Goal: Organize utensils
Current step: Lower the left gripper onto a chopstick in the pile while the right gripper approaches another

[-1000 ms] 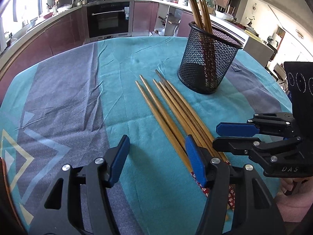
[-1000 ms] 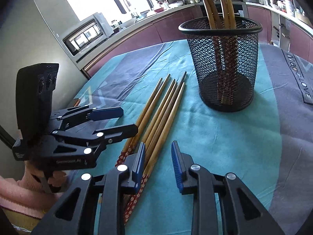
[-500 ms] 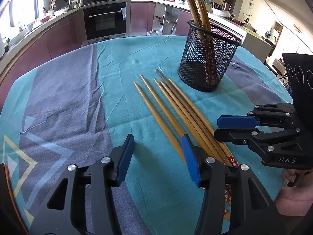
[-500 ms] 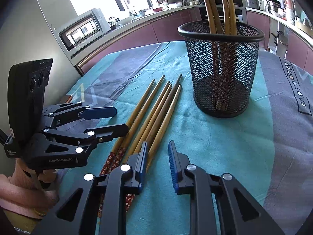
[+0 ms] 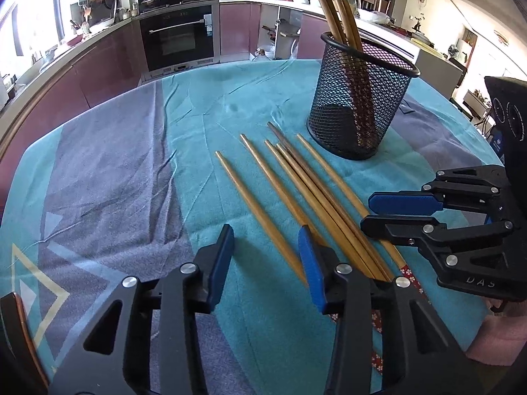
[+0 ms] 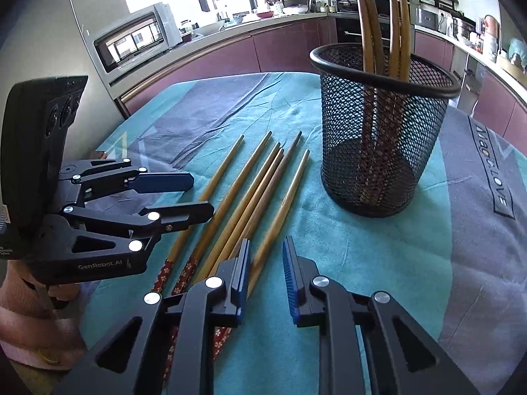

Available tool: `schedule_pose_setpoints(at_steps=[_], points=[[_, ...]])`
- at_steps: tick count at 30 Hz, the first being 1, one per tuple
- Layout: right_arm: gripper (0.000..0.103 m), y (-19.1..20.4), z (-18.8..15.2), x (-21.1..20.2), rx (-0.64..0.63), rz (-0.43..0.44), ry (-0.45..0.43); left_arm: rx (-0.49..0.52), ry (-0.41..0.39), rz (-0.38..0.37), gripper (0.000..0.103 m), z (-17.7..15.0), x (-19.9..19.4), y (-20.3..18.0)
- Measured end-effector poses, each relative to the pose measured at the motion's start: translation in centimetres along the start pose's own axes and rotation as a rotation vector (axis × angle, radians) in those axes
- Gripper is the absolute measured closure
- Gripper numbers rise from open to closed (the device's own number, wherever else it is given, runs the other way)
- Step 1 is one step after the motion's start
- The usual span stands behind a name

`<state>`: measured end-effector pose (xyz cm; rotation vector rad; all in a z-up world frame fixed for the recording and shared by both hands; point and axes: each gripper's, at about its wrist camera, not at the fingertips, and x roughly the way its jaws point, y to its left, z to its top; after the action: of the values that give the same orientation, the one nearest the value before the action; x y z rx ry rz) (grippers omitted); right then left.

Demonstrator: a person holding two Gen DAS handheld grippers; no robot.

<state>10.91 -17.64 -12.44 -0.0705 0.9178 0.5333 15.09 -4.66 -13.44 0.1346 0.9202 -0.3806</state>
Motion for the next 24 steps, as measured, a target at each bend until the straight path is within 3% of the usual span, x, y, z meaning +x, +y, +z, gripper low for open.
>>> schedule_pose_setpoints(at_steps=[5, 9, 16, 18, 20, 24], points=[[0.092, -0.5, 0.5, 0.3, -0.003, -0.016, -0.004, -0.020, 0.000, 0.007, 0.076, 0.4, 0.2, 0.5], [0.092, -0.8, 0.9, 0.6, 0.005, -0.018, -0.005, -0.071, 0.002, -0.029, 0.072, 0.7, 0.2, 1.2], [0.092, -0.9, 1.8, 1.3, 0.015, -0.027, -0.014, -0.081, -0.007, -0.006, 0.070, 1.0, 0.6, 0.7], [0.093, -0.9, 1.8, 1.3, 0.022, -0.025, -0.017, -0.090, -0.007, 0.006, 0.075, 1.1, 0.6, 0.7], [0.095, -1.1, 1.8, 1.2, 0.035, -0.021, -0.020, -0.101, -0.006, 0.013, 0.087, 1.1, 0.6, 0.6], [0.097, -1.4, 1.5, 0.8, 0.038, -0.010, -0.014, -0.094, -0.011, 0.010, 0.092, 0.7, 0.1, 0.4]])
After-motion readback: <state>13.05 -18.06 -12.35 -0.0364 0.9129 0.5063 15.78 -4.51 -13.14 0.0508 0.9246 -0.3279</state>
